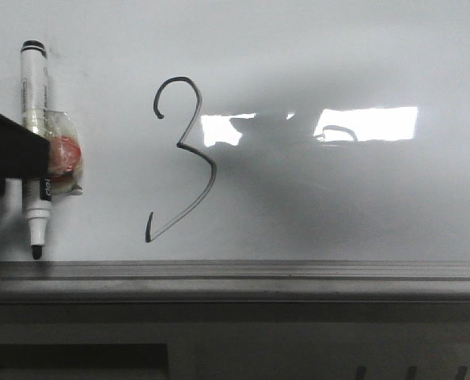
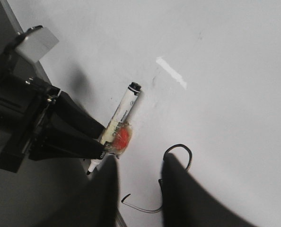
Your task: Write number 3 on whiteboard
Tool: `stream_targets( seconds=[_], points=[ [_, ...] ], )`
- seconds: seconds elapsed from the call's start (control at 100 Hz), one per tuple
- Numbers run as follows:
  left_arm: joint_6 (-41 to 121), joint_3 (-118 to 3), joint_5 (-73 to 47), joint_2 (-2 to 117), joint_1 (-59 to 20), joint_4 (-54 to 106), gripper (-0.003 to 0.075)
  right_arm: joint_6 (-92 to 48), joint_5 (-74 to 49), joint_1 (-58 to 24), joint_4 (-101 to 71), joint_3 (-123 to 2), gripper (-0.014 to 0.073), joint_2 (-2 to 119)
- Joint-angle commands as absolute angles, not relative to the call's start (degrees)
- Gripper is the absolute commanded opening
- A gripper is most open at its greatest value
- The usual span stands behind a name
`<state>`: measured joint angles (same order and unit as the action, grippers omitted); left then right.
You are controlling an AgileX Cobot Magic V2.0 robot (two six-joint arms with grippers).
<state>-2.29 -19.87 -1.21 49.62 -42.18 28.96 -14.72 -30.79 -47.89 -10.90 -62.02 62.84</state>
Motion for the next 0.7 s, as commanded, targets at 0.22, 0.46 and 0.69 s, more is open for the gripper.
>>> stream_targets(
  seconds=[0.22, 0.46, 0.69],
  points=[
    [-2.1, -21.1, 0.0, 32.3, -40.9, 13.1, -0.0020, -15.1, -21.7, -47.4, -10.7, -56.9, -0.0062, 53.8],
    [-1.0, -18.0, 0.7, 21.9, -40.9, 4.3, -0.0020, -15.1, -1.8, -47.4, -10.1, -37.7, -0.0062, 40.4],
    [-1.0, -13.4, 0.7, 14.8, -40.9, -6.8, -0.0020, -15.1, 4.0, -47.4, -7.9, -21.9, -0.0064, 28.8]
  ],
)
